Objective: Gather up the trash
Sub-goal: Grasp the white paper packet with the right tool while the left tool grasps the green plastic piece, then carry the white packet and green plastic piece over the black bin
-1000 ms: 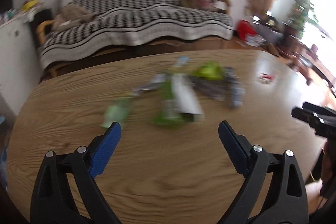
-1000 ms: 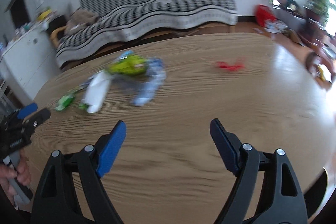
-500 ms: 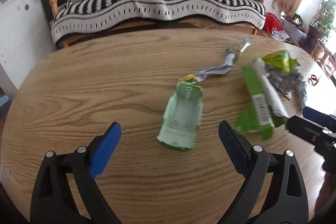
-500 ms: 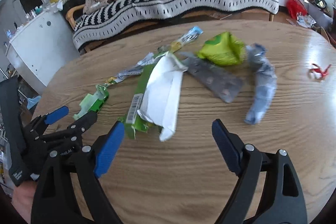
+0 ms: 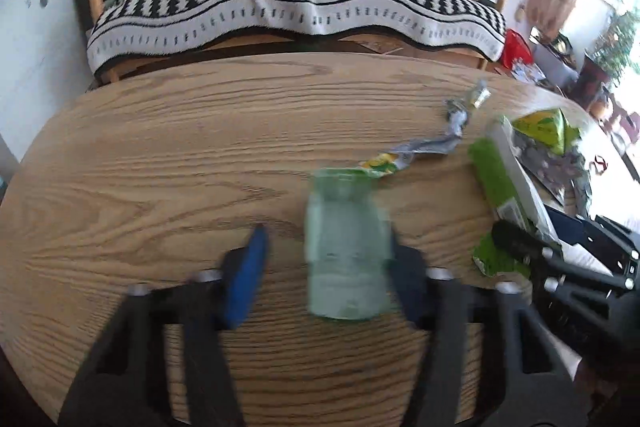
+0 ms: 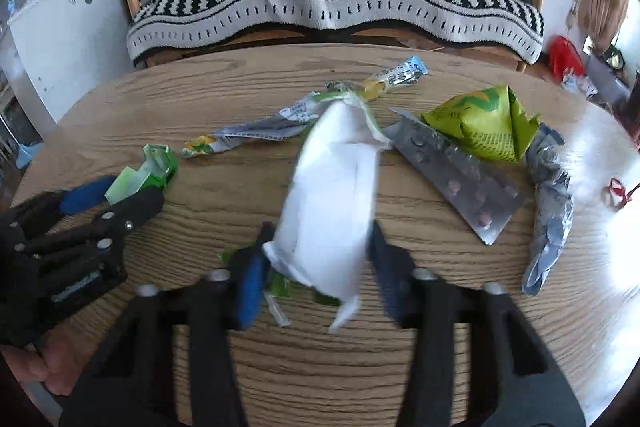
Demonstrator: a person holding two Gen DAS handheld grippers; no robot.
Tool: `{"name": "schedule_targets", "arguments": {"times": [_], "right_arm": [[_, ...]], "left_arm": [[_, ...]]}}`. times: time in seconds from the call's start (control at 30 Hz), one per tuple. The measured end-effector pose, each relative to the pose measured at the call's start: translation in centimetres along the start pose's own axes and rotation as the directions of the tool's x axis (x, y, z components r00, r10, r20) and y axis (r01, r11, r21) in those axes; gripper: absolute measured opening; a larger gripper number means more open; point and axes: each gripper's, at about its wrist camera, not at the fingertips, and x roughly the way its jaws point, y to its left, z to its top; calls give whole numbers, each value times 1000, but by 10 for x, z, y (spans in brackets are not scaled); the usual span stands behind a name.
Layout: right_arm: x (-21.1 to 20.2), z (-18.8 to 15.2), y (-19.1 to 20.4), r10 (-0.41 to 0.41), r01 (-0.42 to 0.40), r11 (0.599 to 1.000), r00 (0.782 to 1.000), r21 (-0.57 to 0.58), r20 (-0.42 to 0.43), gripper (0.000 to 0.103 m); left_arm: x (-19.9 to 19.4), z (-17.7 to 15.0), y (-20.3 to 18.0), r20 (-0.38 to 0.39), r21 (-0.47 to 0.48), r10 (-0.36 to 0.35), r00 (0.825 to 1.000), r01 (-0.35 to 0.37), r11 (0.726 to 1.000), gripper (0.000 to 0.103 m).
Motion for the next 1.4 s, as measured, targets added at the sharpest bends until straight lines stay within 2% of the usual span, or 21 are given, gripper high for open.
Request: {"name": "schedule_targets", "arguments": {"times": [0.03,0.3,0.5,0.63,0.87,1.03,1.17,1.33,1.4], "right_arm": [[-1,0,-3,11,-11,1000,1000,13,-1,37],[-28,-8,-11,44,-44,999,999,23,26,34],[-69,-16,-26,17,-18,1000,997,12,80,34],[-108,-25,-67,-30,26,999,993,40,112,34],[-198,-67,-188,-168,141,975,975,173,148,34],[-263,-116,-280,-284,235,930,948,283,147,34],[-320,-167,-358,-377,299,868,917,397,133,34],[-379,-240,-440,-464,350,772,880,530,95,34],[-397,-271,-466,-485,362,735,872,574,72,34]], "left_arm": [[-1,-1,-3,-1,15,3,1000,-3,1000,33],[-21,-5,-10,22,18,8,1000,-9,1000,32],[-53,-2,-32,73,34,-1,997,-1,999,32],[-74,-3,-70,104,81,-46,994,37,996,32],[-113,-23,-168,116,197,-174,978,149,969,32],[-129,-45,-259,83,297,-288,954,252,921,32],[-138,-63,-339,44,347,-381,923,344,872,32],[-156,-96,-458,-34,437,-503,864,465,770,32],[-161,-115,-504,-85,455,-548,832,522,722,32]]}}
